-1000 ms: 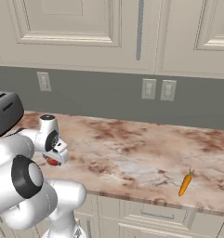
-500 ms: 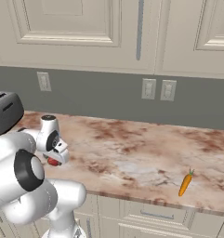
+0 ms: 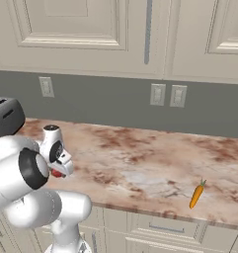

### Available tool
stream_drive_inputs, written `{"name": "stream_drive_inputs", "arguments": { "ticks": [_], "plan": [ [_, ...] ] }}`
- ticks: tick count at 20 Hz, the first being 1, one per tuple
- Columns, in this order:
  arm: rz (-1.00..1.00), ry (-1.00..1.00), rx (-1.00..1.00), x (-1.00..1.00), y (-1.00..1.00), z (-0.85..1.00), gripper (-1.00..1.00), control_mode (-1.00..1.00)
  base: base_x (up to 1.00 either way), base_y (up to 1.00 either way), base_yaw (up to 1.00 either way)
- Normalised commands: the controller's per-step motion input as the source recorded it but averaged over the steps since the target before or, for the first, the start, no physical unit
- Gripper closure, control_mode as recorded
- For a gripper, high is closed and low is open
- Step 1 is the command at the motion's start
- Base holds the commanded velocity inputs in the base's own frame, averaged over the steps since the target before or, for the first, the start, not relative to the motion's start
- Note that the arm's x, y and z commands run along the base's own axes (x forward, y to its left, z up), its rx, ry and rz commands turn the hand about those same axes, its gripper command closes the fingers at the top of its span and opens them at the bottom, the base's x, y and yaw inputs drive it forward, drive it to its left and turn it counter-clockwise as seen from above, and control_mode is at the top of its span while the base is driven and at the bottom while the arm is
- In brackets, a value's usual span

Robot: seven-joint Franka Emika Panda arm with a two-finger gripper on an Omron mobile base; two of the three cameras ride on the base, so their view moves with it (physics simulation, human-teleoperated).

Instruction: Place the onion and carrot inside the fridge drawer. Close the drawer after placing the vegetables.

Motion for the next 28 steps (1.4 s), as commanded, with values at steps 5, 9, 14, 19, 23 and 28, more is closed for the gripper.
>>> {"name": "stream_drive_inputs", "arguments": {
  "ticks": [5,9,14,19,23,28],
  "plan": [
    [-0.11,-0.11,0.00,-0.50,-0.26,0.36,1.00,-1.00,0.00,0.00,0.00],
    [-0.06,-0.15,0.00,-0.86,-0.51,0.99,1.00,-1.00,0.00,0.00,0.00],
    [-0.10,-0.04,0.00,-0.77,-0.56,1.00,1.00,-1.00,0.00,0.00,0.00],
    [-0.08,-0.01,0.00,-0.68,-0.38,0.80,1.00,-1.00,0.00,0.00,0.00],
    [-0.03,0.00,0.00,-0.35,0.01,0.30,1.00,-1.00,0.00,0.00,0.00],
    [0.00,0.00,-0.01,0.05,0.05,0.00,1.00,-1.00,0.00,0.00,0.00]
  ]
}}
